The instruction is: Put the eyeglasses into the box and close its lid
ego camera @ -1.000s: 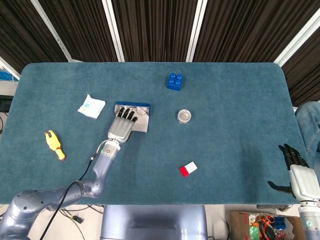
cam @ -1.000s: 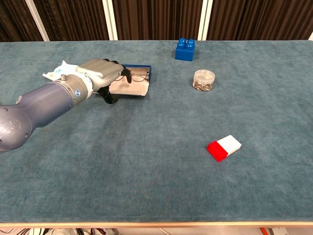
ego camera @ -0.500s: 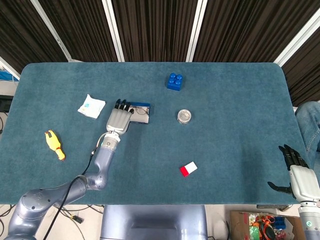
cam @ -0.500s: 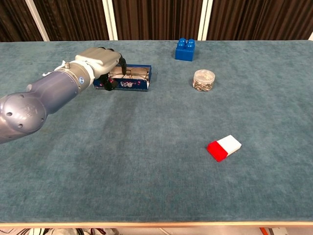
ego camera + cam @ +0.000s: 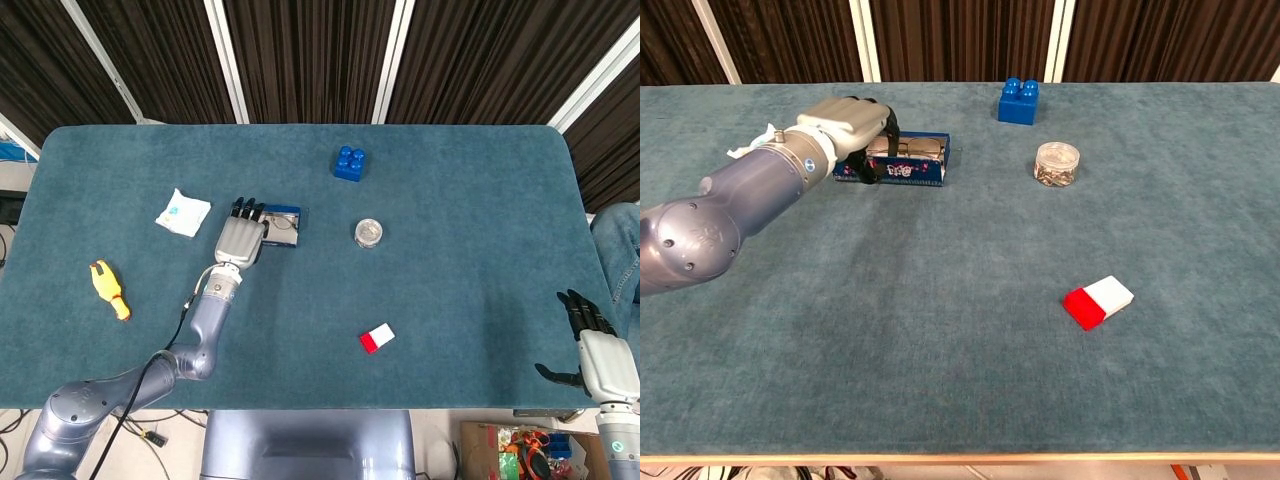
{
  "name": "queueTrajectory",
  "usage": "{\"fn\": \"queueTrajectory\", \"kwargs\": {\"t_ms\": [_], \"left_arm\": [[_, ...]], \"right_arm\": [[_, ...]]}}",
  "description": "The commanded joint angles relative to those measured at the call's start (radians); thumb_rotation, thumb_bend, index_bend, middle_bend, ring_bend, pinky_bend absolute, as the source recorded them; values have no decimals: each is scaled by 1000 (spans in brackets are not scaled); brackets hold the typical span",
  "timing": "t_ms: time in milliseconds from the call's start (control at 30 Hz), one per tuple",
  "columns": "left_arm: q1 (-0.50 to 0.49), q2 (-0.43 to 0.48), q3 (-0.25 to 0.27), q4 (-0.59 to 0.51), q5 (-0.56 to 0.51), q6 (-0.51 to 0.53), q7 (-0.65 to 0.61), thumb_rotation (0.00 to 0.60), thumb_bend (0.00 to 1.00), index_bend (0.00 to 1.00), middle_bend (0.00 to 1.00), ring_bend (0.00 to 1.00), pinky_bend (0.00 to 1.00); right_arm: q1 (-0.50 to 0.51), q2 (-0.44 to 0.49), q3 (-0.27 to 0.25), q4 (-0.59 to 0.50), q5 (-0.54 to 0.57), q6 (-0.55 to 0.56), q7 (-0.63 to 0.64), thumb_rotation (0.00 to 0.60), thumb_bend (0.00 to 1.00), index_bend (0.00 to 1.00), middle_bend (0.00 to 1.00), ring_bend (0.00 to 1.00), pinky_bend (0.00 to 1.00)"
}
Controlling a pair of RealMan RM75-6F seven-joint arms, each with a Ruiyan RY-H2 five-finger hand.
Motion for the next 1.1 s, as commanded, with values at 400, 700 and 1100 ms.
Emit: {"fn": "queueTrajectory", "kwargs": {"t_ms": [400, 700, 1100], "left_arm": [[11, -4, -4, 19, 22, 4, 3, 600, 425, 494, 115, 9, 9], [15, -6, -18, 19, 28, 10, 9, 600, 425, 540, 132, 9, 9], [30, 2, -27, -6, 25, 11, 14, 600, 430, 579, 154, 9, 9]], "right_arm": [[3, 3, 4, -12, 26, -11, -17, 600, 0, 0, 0, 0, 173], [4, 4, 6, -20, 40, -15, -24, 600, 0, 0, 0, 0, 173], [4, 5, 7, -24, 42, -15, -26, 600, 1, 0, 0, 0, 173]]}}
